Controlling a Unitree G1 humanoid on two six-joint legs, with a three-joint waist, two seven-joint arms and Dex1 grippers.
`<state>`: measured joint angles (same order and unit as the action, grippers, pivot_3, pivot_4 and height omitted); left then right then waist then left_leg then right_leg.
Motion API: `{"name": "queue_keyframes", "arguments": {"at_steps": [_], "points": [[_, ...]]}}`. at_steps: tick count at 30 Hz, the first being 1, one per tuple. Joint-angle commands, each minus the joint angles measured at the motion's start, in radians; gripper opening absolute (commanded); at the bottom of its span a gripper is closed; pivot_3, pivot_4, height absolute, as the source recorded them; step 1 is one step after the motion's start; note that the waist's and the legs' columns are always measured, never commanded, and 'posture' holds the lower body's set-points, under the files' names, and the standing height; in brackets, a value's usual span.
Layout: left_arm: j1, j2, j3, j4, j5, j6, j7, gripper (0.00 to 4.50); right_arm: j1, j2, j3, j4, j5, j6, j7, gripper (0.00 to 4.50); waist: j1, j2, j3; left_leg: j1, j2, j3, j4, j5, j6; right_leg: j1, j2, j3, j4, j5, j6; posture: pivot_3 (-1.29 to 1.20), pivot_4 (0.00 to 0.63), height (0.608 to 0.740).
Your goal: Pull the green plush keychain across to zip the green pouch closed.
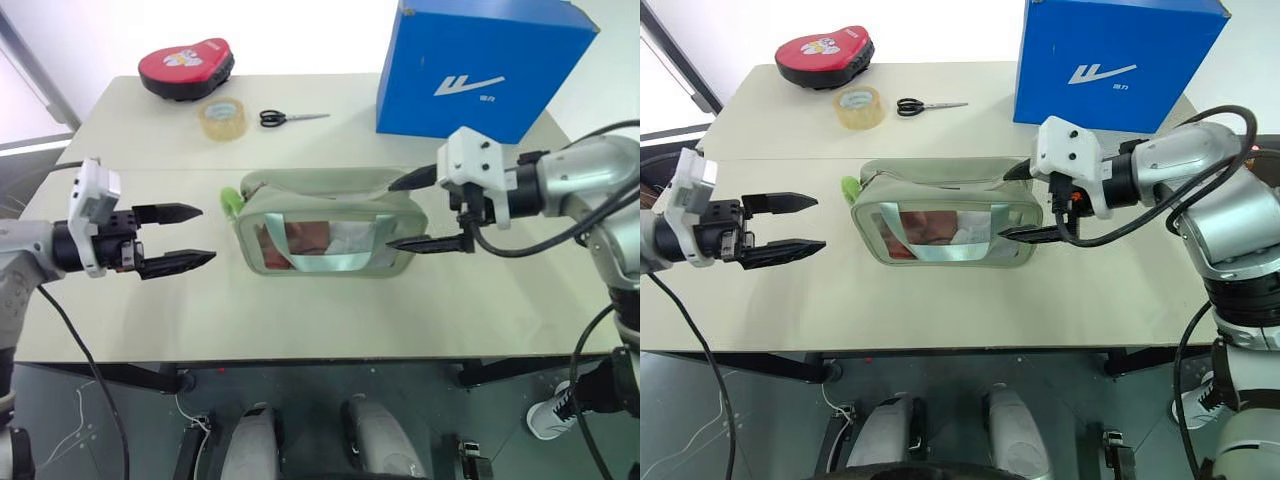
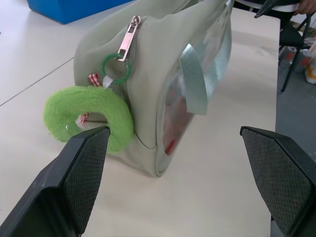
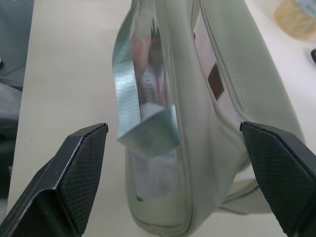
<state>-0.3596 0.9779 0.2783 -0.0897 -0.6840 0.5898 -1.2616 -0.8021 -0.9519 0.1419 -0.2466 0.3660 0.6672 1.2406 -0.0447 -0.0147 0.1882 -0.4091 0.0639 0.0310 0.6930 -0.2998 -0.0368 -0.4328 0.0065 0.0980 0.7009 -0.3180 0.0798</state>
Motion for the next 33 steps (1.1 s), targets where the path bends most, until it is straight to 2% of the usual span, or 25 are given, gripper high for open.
{"name": "queue_keyframes", "arguments": {"at_steps": [1,4,7,8,11,19,27,33], "points": [[-0.034,0.001,-0.007,0.019,0.012,-0.031,-0.010,4.50,0.004,0.004,-0.001,0.011,-0.019,-0.033,-0.005,2.99,0.000,0.000,0.000,0.000,0.000,0.000,0.000,0.000,0.000,0.000,0.000,0.000,0.000,0.000,0.000,0.00,0.150,0.737],[-0.051,0.006,-0.014,0.047,0.021,-0.043,-0.022,4.50,0.001,0.021,0.008,0.027,-0.027,-0.033,-0.018,1.74,-0.001,0.000,0.000,0.000,0.000,0.000,0.000,0.000,0.000,0.000,0.000,0.000,0.000,0.000,0.000,0.00,0.150,0.737],[-0.065,0.012,-0.021,0.088,0.040,-0.062,-0.036,4.50,-0.001,0.032,0.016,0.043,-0.044,-0.049,-0.023,0.25,0.000,0.000,0.000,0.000,0.000,0.000,0.000,0.000,0.000,0.000,0.000,0.000,0.000,0.000,0.000,0.00,0.150,0.737],[-0.070,0.013,-0.023,0.104,0.046,-0.067,-0.040,4.50,-0.002,0.036,0.016,0.045,-0.047,-0.053,-0.025,0.06,0.000,0.000,0.000,0.000,0.000,0.000,0.000,0.000,0.000,0.000,0.000,0.000,0.000,0.000,0.000,0.00,0.150,0.737],[-0.101,0.006,-0.046,0.170,0.088,-0.105,-0.045,4.50,-0.007,0.045,0.016,0.051,-0.048,-0.059,-0.027,0.06,0.000,0.000,0.000,0.000,0.000,0.001,0.000,0.000,0.000,0.000,0.000,0.000,0.000,0.000,0.000,0.00,0.150,0.737],[-0.318,-0.094,-0.122,0.517,0.209,-0.225,-0.033,4.50,-0.007,0.055,0.022,0.047,-0.058,-0.073,-0.024,0.06,-0.001,0.000,0.000,0.000,0.000,0.002,0.003,0.000,0.000,0.002,0.001,-0.001,0.001,0.000,0.000,0.00,0.150,0.737],[-0.385,-0.175,-0.175,0.634,0.295,-0.310,-0.039,4.50,-0.006,0.053,0.015,0.036,-0.054,-0.069,-0.023,0.06,-0.002,0.000,0.000,0.000,0.000,0.001,0.003,0.000,0.000,0.002,0.001,-0.001,0.001,0.000,0.000,0.00,0.150,0.737],[-0.405,-0.243,-0.182,0.672,0.296,-0.296,-0.045,4.50,-0.006,0.052,0.015,0.037,-0.057,-0.070,-0.023,0.06,0.000,0.000,0.000,0.000,0.000,0.001,0.004,0.000,0.000,0.002,0.001,-0.001,0.001,0.000,0.000,0.00,0.150,0.737]]}}
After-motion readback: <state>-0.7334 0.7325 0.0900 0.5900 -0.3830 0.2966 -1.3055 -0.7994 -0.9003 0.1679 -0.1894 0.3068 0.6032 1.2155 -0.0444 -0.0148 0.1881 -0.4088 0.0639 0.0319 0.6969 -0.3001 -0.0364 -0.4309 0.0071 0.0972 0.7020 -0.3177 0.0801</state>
